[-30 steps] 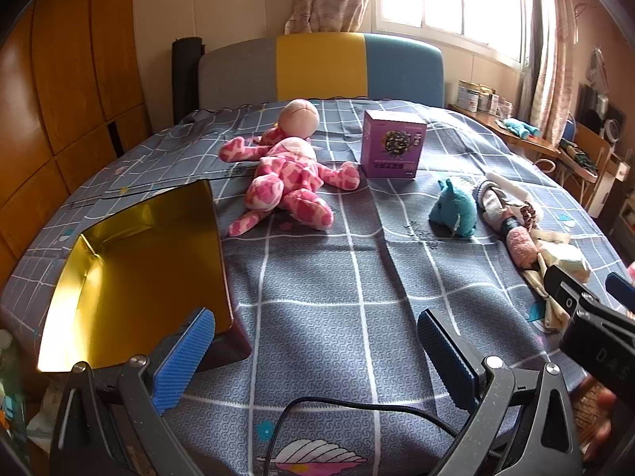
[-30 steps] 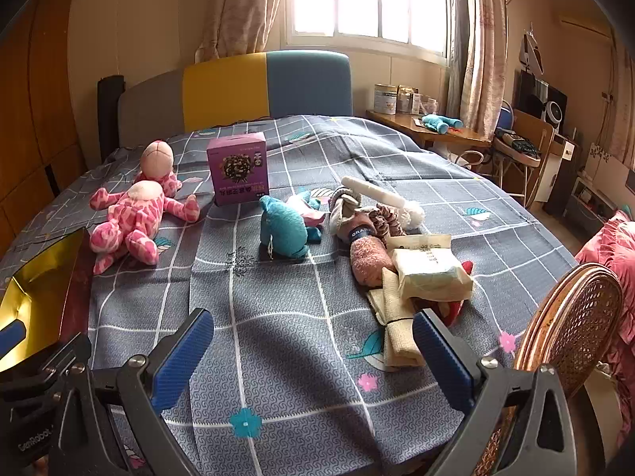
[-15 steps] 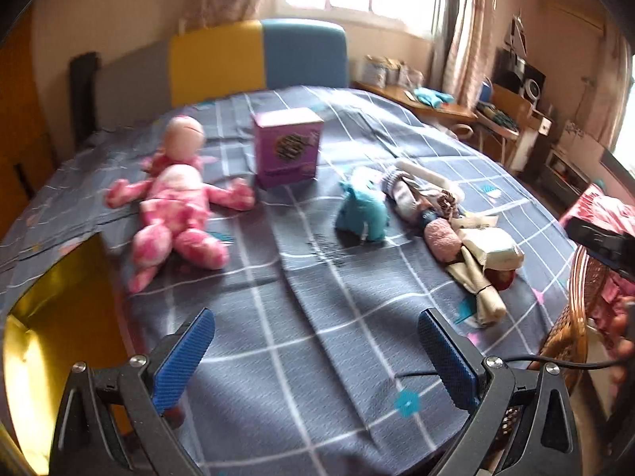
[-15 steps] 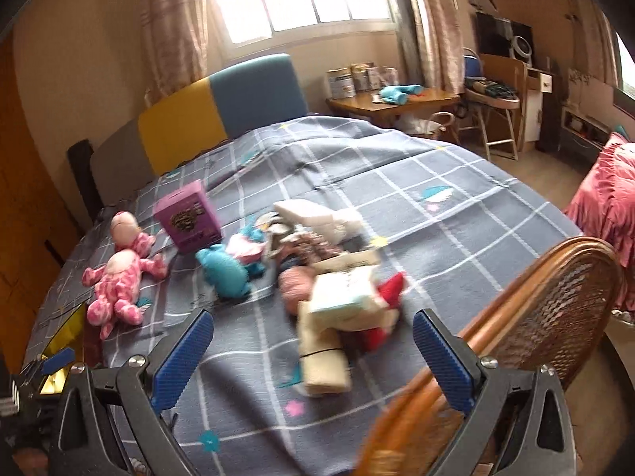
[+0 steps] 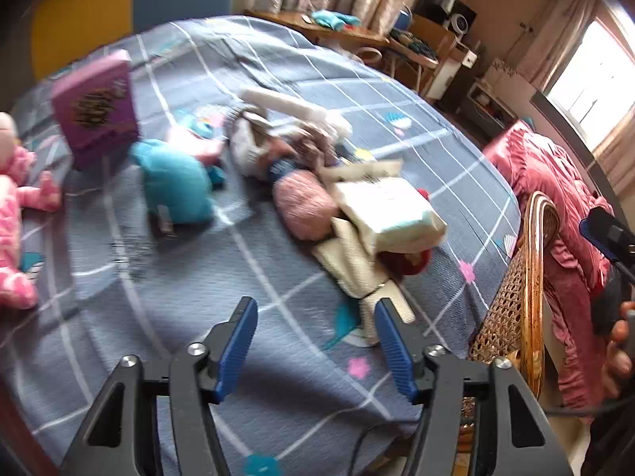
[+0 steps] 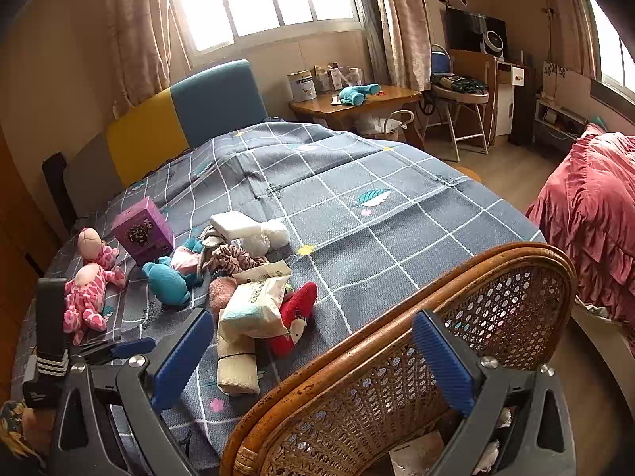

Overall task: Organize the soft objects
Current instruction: 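Grasp the beige rolled mesh cloth with the left tool while the right tool grasps the white wipes pack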

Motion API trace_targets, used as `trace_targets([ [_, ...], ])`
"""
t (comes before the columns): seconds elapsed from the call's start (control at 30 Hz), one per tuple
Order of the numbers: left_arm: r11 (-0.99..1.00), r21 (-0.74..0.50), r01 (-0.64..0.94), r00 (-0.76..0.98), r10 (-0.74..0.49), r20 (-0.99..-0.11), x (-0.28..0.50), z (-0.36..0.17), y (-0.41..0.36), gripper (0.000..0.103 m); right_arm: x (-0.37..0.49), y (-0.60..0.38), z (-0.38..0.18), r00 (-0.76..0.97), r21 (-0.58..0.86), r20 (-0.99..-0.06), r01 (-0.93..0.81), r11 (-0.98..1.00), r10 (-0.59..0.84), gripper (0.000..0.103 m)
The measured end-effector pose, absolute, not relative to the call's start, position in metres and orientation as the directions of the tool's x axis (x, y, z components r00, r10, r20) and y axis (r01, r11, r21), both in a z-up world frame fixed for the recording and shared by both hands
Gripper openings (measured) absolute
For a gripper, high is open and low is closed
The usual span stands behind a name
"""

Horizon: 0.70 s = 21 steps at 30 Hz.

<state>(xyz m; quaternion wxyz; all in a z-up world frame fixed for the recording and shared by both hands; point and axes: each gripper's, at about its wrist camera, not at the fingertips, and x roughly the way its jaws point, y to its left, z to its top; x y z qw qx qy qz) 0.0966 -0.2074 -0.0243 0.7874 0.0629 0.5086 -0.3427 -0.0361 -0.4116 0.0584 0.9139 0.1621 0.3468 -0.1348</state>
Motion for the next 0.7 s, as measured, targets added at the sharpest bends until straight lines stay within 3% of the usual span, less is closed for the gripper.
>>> trace_targets([
  [0.3, 0.752, -0.255, 0.608, 0.161, -0.431, -0.888, 0.102, -0.069, -0.279, 0.057, -0.039, -0.423, 0.045, 0.710, 0.222, -0.695, 0.362, 0.905, -0.114, 0.103],
  [0.33, 0.757, -0.245, 0.606, 0.163, -0.420, -0.893, 0.104, -0.074, -0.282, 0.053, -0.038, -0.424, 0.045, 0.709, 0.222, -0.696, 0.359, 0.907, -0.111, 0.102],
  [0.43, 0.746, -0.264, 0.611, 0.175, -0.453, -0.874, 0.101, -0.079, -0.275, 0.039, -0.030, -0.424, 0.047, 0.710, 0.235, -0.700, 0.332, 0.913, -0.078, 0.098],
  [0.53, 0.738, -0.283, 0.612, 0.200, -0.490, -0.848, 0.098, -0.069, -0.254, 0.038, -0.012, -0.420, 0.051, 0.707, 0.244, -0.707, 0.281, 0.928, -0.028, 0.090],
  [0.7, 0.737, -0.280, 0.616, 0.264, -0.527, -0.808, 0.093, -0.047, -0.211, 0.037, 0.042, -0.397, 0.041, 0.621, 0.240, -0.779, 0.173, 0.955, 0.083, 0.088],
])
